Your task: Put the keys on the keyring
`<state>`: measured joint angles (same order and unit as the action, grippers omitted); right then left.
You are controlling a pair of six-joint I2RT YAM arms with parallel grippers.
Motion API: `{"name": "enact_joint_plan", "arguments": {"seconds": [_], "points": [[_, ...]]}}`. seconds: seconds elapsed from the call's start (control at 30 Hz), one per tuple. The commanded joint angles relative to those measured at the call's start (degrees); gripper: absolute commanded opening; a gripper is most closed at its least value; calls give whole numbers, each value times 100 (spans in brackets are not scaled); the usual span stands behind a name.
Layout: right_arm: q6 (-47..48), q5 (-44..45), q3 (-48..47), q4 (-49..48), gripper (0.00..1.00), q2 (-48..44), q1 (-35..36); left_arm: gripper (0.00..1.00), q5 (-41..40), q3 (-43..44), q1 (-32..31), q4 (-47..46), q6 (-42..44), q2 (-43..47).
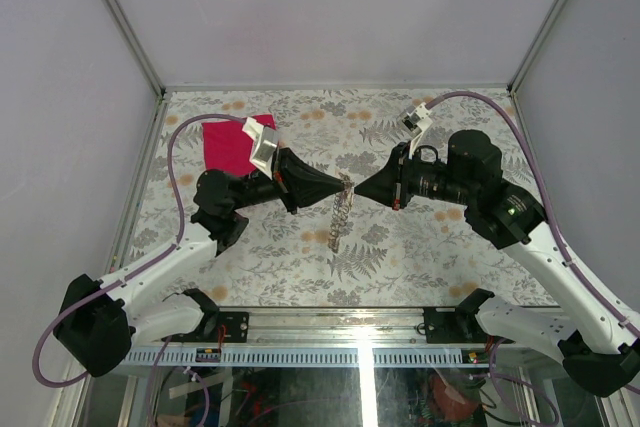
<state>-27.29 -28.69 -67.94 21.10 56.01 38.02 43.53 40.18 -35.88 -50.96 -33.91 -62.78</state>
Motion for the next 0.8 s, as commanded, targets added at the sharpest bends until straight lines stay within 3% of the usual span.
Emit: {"name": "enact_joint_plan", "arguments": {"seconds": [0.0,0.27,0.53,0.63,0.77], "points": [[-122,-178,120,-89,0,-9,-40,0,-144,40,45,-537,25,135],[-311,-404,290,-529,0,168,-42,0,-44,102,45,-510,25,57],[634,81,229,-652,16,-384,-42,0,-50,129,46,-407,69,77],[1108,323,629,-1152,24,-876,-40,0,-28,138,46,-426,54,73],[1629,337,1390,-2188,28,-1372,-42,0,18,168,46,-426,43,63]]}}
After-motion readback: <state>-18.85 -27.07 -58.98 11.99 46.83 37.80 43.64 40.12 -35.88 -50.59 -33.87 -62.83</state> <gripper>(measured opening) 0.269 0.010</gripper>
